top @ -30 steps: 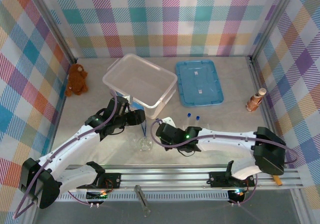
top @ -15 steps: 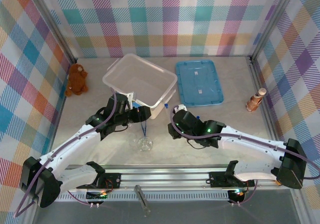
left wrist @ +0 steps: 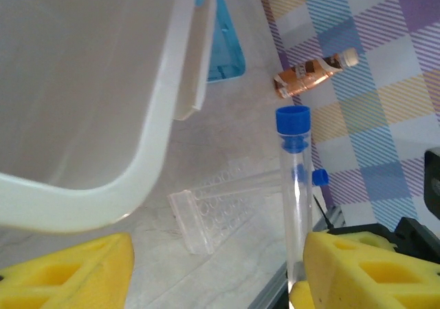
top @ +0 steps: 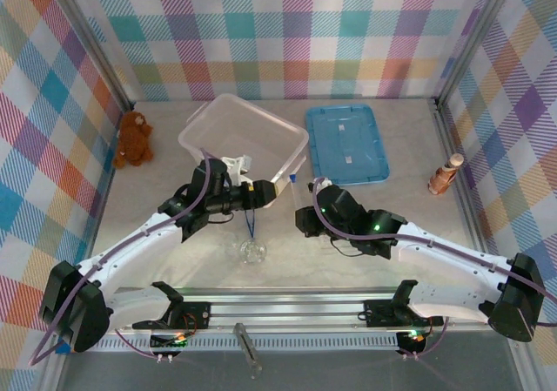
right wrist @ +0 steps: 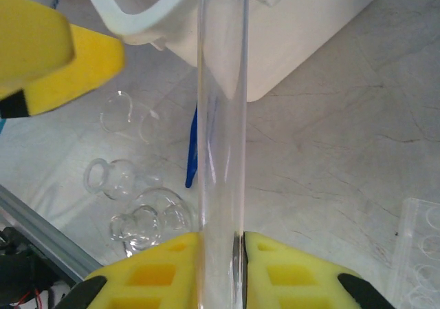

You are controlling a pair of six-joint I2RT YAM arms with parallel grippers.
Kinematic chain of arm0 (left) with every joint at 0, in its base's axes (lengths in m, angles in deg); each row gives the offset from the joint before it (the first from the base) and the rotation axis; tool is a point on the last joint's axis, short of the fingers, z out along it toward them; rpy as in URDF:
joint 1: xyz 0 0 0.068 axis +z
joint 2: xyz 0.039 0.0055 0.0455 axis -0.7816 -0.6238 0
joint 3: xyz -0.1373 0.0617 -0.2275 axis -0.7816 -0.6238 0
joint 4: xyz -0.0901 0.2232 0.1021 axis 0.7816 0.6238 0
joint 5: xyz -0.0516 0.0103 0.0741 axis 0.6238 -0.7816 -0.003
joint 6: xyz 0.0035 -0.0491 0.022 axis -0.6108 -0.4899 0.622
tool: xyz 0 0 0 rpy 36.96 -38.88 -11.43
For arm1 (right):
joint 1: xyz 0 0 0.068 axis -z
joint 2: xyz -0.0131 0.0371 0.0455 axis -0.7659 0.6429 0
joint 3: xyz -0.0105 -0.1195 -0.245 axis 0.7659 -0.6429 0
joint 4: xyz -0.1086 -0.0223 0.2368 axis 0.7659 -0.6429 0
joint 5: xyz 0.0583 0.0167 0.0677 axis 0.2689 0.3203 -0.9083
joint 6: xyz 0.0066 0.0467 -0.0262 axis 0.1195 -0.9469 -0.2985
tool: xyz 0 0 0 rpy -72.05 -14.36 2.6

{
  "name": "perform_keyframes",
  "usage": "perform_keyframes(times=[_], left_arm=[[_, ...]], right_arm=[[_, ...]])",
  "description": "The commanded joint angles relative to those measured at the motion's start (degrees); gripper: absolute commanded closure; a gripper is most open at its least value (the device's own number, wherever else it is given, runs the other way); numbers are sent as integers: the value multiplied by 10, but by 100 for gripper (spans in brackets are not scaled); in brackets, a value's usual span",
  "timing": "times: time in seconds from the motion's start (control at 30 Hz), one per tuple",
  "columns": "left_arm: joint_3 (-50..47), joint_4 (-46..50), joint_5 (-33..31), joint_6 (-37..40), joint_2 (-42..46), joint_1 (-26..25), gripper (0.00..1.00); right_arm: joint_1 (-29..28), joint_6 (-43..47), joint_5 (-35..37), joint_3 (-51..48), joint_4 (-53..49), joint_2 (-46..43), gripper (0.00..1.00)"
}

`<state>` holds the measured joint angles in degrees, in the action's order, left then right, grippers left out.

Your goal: Organize the chemistry lab equipment

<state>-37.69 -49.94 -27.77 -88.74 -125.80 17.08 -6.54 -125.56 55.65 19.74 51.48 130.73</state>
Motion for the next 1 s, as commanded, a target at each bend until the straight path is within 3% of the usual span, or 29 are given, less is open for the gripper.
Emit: perform_keyframes(times=[0.0,0.27,0.67,0.97], left_arm=[[10,-39,29,-7,-6,-18,34],[19,-64,31,-7,-29,-55,35],[18,-83,26,-12,-23,-59,39],[12,-114,35,-31,-33,-63,49]], right_arm=[[3,-10,-14,3,32,-16,80],[3,-23,-17,-1,69,-16,80],[3,-38,-30,-14,89,-17,80],[3,-49,-43,-18,115,-8,80]])
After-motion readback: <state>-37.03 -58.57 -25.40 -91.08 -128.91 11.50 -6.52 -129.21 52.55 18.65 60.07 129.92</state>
